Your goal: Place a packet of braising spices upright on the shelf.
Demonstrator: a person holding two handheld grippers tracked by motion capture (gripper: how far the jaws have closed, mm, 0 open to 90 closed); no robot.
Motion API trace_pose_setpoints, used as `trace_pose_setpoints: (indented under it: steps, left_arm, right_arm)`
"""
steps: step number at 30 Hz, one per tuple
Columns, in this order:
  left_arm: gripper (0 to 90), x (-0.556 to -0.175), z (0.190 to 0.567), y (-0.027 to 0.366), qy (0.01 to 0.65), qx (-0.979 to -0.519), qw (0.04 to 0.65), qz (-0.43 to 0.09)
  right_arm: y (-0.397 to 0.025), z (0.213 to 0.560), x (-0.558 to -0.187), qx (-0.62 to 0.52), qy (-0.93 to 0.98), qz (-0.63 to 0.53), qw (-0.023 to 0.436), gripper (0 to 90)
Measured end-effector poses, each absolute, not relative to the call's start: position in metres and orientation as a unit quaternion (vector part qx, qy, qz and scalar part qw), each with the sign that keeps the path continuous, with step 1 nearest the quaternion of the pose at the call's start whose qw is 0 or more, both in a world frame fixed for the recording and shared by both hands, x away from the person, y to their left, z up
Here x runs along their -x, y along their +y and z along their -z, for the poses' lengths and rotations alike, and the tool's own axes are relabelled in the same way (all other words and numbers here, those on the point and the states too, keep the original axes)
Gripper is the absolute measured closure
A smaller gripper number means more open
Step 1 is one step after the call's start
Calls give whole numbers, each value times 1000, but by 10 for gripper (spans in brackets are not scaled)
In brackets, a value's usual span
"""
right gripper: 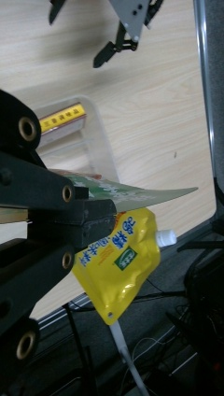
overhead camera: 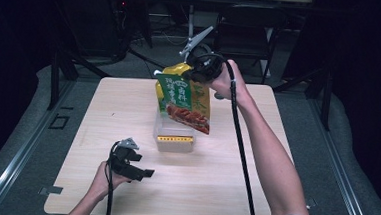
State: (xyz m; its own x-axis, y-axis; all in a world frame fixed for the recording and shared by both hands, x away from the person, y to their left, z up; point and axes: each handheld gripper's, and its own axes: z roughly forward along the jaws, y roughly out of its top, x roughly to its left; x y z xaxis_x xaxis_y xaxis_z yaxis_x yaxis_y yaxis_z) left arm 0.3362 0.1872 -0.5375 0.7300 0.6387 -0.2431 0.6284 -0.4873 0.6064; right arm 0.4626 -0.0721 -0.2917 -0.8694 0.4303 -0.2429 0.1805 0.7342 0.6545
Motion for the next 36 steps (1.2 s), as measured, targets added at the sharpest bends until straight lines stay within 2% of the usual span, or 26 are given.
trace_pose_setpoints:
  steps: [14,22,30,31,33,34,36]
  left_arm:
    - [160,-336,537,187,365,-863,349,-6]
    - [161,-336,536,188,364,-863,349,-7]
    - [161,-336,536,188,363,-864,348,-7]
    - [161,-336,537,188,363,-865,348,-7]
    - [160,-336,537,188,364,-864,347,-6]
    - [160,-336,537,187,363,-865,347,-5]
    - [160,-336,537,187,362,-866,345,-5]
  right_arm:
    - [-40,320,-479,-152,907,-350,181,900]
    - [-37,328,-484,-161,893,-373,195,900]
    - [-30,349,-498,-182,898,-353,190,900]
    - [-31,351,-498,-183,897,-352,193,874]
    - [-38,349,-497,-203,888,-367,190,741]
    - [-38,349,-497,-203,888,-367,190,741]
    - [-46,344,-496,-211,888,-364,187,653]
